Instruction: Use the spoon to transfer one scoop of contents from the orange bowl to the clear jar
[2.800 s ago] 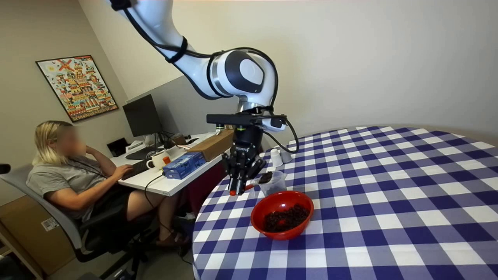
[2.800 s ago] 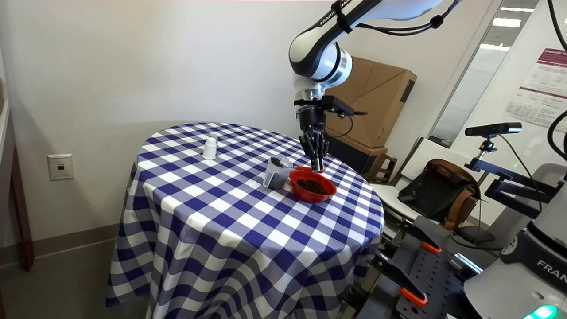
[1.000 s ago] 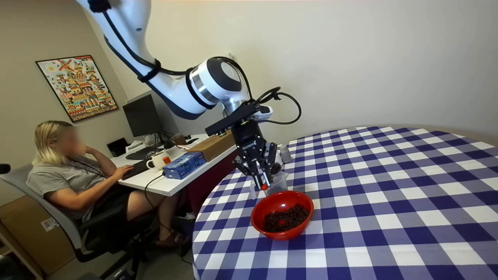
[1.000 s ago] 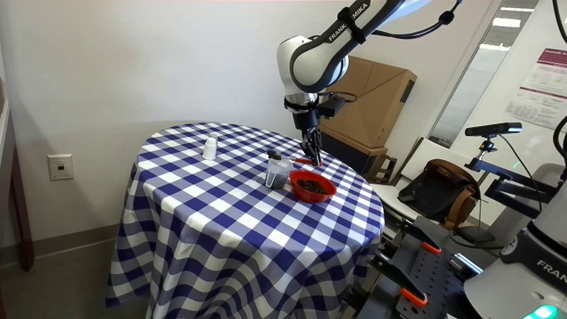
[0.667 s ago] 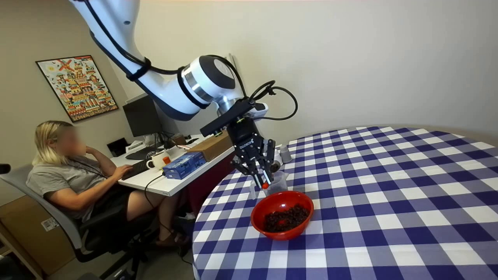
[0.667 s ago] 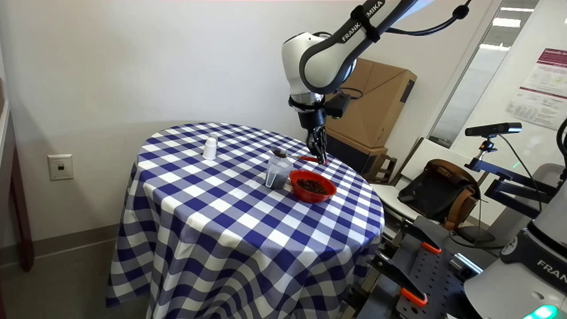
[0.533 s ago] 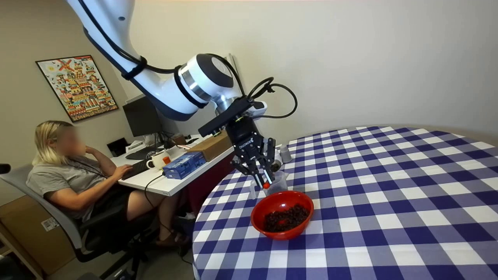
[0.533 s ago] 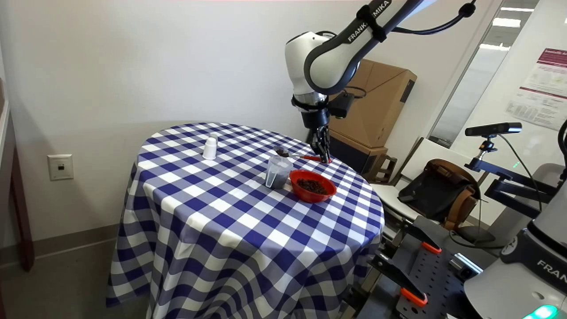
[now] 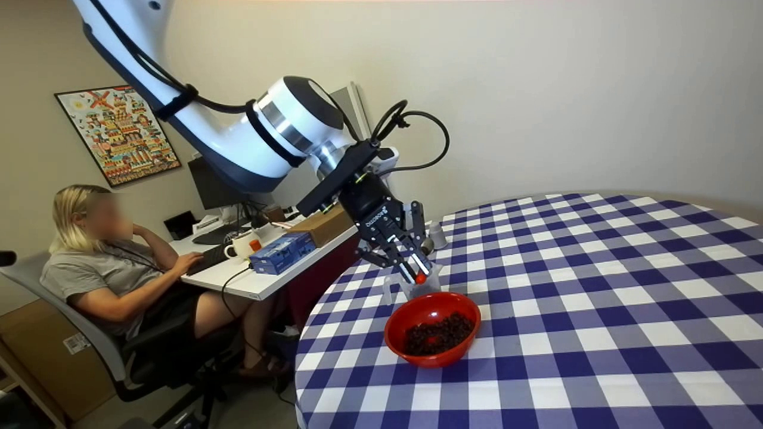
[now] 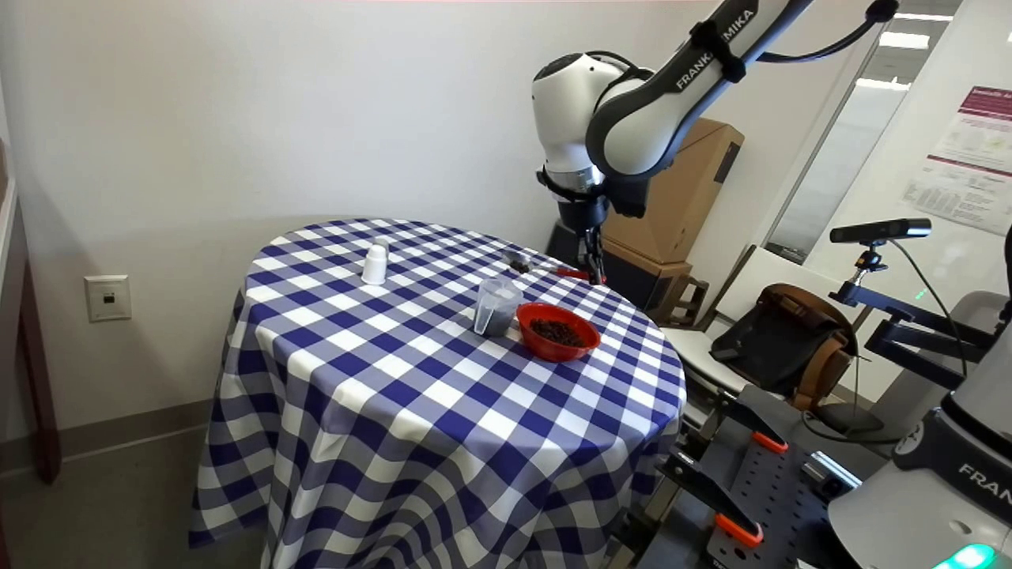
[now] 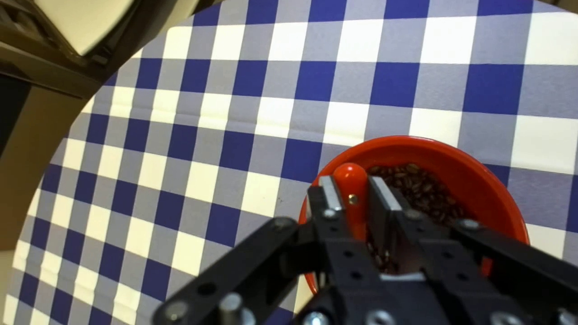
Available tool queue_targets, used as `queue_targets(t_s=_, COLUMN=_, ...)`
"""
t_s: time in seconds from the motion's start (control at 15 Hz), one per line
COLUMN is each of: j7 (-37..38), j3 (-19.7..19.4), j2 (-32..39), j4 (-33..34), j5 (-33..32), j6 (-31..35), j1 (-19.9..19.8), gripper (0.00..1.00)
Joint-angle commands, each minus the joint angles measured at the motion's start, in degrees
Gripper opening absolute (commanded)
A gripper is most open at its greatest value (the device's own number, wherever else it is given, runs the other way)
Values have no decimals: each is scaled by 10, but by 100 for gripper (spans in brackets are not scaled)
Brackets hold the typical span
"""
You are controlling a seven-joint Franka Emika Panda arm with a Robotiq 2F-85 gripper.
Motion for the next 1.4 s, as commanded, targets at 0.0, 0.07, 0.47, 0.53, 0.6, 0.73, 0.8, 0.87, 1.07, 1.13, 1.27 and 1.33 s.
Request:
queue_targets(t_s=0.0, j7=45, j3=-4, j2=-39, j4=-49, j5=-65, j6=30, j1=9, gripper=7)
queue_targets(t_s=0.07, j7=58, j3=-3, j2=-44, j4=-57, j5=-86, j6=37, j1=10, gripper=7)
queue_targets(t_s=0.47, j7=128, j3=4, j2=-63, j4=-90, j5=-189, j6=55, j1=8, gripper=7)
queue_targets(t_s=0.53, j7=142, j3=5, j2=-66, j4=-95, j5=-207, j6=58, j1=8, gripper=7)
queue_targets(t_s=0.6, j7=155, j3=7, j2=-68, j4=-99, j5=-222, j6=60, j1=7, gripper=7)
queue_targets(t_s=0.73, j7=181, j3=12, j2=-70, j4=-105, j5=-250, j6=63, j1=6, gripper=7)
queue_targets(t_s=0.8, j7=193, j3=14, j2=-71, j4=-108, j5=-261, j6=63, j1=5, gripper=7)
queue_targets(t_s=0.87, j7=198, j3=17, j2=-72, j4=-110, j5=-261, j6=62, j1=3, gripper=7)
queue_targets(t_s=1.07, j7=184, j3=22, j2=-77, j4=-115, j5=-211, j6=50, j1=-7, gripper=7)
queue_targets(t_s=1.13, j7=186, j3=19, j2=-79, j4=-114, j5=-201, j6=48, j1=-9, gripper=7)
queue_targets(t_s=1.27, j7=185, j3=9, j2=-82, j4=-105, j5=-170, j6=46, j1=-23, gripper=7)
queue_targets(t_s=1.33, j7=179, j3=2, j2=-82, j4=-92, j5=-149, j6=48, j1=-35, gripper=7)
